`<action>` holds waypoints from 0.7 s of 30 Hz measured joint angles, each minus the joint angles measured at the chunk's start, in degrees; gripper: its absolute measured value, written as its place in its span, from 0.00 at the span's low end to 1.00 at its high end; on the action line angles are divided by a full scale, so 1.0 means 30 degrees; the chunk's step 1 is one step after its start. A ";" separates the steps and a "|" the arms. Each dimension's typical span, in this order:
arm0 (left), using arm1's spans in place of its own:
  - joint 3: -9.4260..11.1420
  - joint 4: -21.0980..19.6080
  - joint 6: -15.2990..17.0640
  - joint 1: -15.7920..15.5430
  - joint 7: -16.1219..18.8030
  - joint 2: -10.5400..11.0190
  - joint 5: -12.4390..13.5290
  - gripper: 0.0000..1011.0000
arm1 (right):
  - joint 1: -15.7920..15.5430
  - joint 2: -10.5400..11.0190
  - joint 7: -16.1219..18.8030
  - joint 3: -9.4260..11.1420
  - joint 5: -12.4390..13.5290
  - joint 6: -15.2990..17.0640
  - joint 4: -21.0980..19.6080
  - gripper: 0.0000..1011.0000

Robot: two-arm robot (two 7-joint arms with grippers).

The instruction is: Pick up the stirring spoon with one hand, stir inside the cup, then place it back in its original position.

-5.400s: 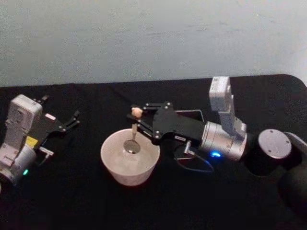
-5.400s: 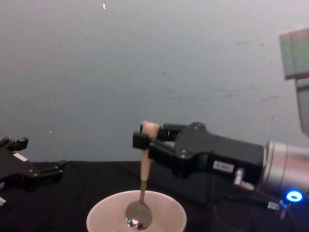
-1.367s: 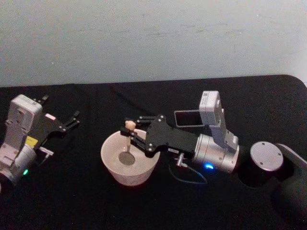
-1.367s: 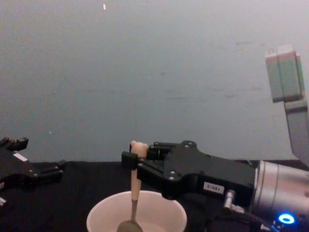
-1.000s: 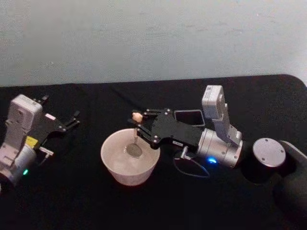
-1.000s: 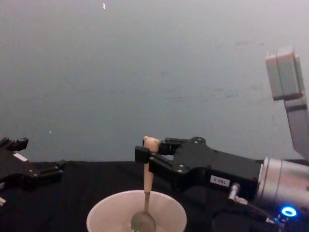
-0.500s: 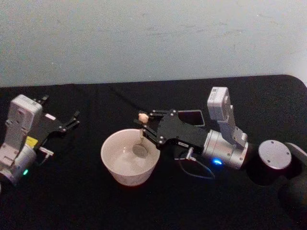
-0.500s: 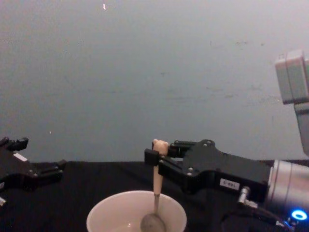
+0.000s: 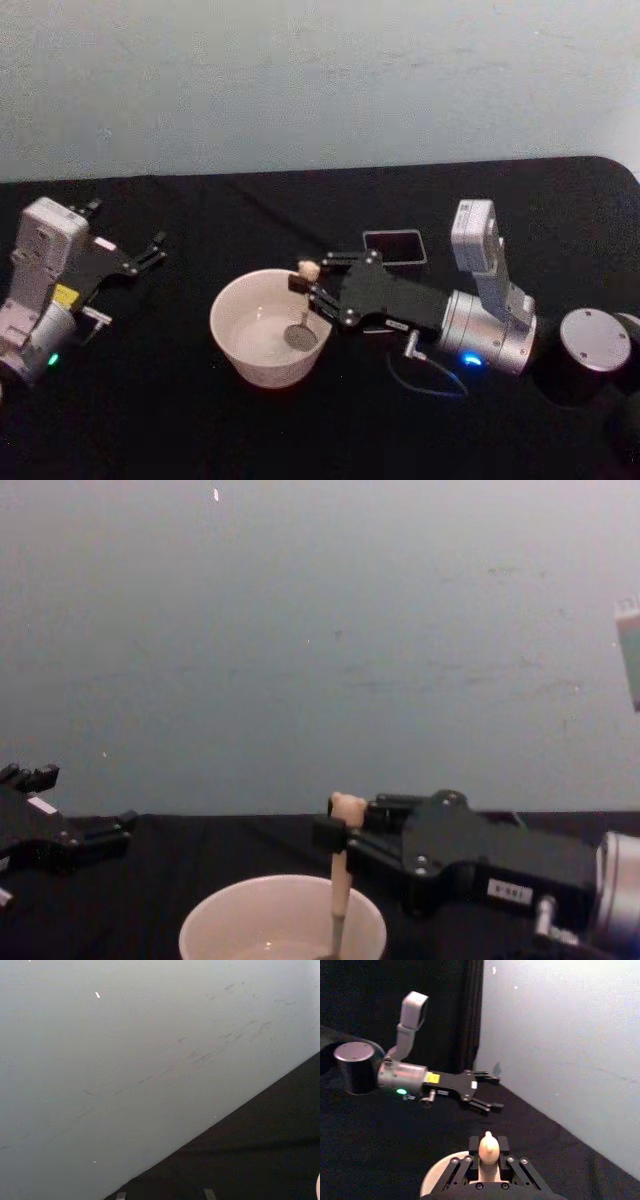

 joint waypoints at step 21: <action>-0.0002 0.0000 0.0000 0.0002 0.0000 0.0000 0.0000 0.99 | 0.0917 -0.1319 0.0421 -0.1097 0.0245 -0.0187 0.0850 0.21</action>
